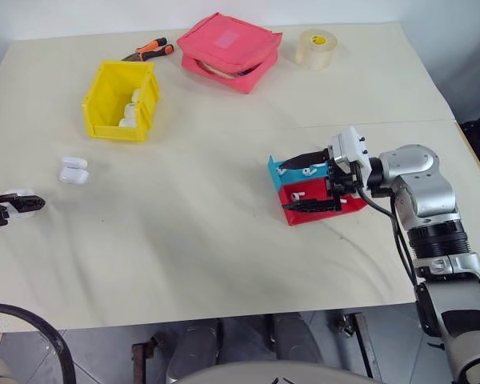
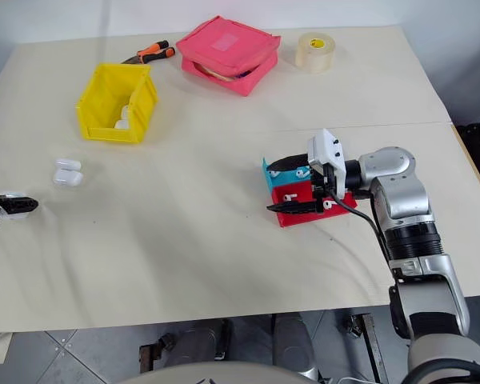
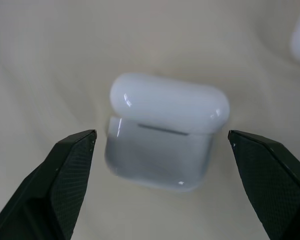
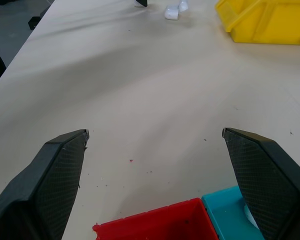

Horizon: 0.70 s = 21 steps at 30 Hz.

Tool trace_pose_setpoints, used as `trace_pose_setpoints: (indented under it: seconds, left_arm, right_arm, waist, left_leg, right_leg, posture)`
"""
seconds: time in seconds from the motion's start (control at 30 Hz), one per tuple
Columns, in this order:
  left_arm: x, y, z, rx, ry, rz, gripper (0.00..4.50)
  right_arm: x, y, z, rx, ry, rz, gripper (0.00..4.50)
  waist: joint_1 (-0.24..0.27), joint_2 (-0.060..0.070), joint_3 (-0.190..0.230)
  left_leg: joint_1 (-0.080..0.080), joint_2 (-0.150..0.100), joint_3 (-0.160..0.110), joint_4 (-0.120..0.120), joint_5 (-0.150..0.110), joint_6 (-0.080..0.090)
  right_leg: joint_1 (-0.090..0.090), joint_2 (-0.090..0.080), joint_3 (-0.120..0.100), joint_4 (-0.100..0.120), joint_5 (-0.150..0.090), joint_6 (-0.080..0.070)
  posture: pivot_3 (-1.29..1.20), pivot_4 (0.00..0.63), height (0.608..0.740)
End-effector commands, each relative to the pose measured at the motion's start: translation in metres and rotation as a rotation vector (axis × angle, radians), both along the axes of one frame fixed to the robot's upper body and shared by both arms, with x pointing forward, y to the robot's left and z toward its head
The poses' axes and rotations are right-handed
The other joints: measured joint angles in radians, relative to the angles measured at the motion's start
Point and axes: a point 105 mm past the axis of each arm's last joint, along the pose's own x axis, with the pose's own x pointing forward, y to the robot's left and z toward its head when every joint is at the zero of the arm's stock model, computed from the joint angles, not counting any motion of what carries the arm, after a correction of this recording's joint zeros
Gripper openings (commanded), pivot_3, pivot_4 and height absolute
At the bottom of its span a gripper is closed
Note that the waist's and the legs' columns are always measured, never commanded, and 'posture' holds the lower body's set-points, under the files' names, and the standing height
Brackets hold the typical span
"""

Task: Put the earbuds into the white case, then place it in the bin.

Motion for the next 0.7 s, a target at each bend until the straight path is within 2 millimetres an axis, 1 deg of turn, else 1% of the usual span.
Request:
trace_pose_setpoints:
  seconds: [0.03,0.47,0.7]
  left_arm:
    - [-0.007,0.011,0.007,0.037,0.026,0.018,4.48]
    - [0.012,0.005,0.006,0.052,-0.028,-0.061,4.48]
    - [0.014,-0.001,0.000,0.020,0.008,-0.057,4.48]
  right_arm:
    - [-0.002,-0.003,0.010,0.004,-0.049,-0.002,4.50]
    - [-0.001,-0.002,0.008,-0.006,-0.045,-0.009,4.50]
    - [-0.001,-0.005,0.008,-0.015,-0.047,-0.019,4.50]
  waist:
    - [0.002,0.000,0.000]
    - [0.003,0.000,0.000]
    - [0.003,-0.001,0.000]
  left_leg:
    - [0.000,0.000,0.000,0.000,0.000,0.000]
    - [-0.001,-0.001,0.000,0.001,0.000,0.000]
    - [-0.001,-0.001,0.000,0.001,0.000,0.000]
  right_leg:
    - [0.000,0.000,0.000,0.000,0.000,0.000]
    - [0.000,0.000,0.000,0.000,0.000,0.000]
    - [0.000,0.000,0.000,0.002,0.000,0.000]
  posture:
    - [0.00,0.150,0.740]
    - [0.00,0.150,0.740]
    - [0.00,0.150,0.740]
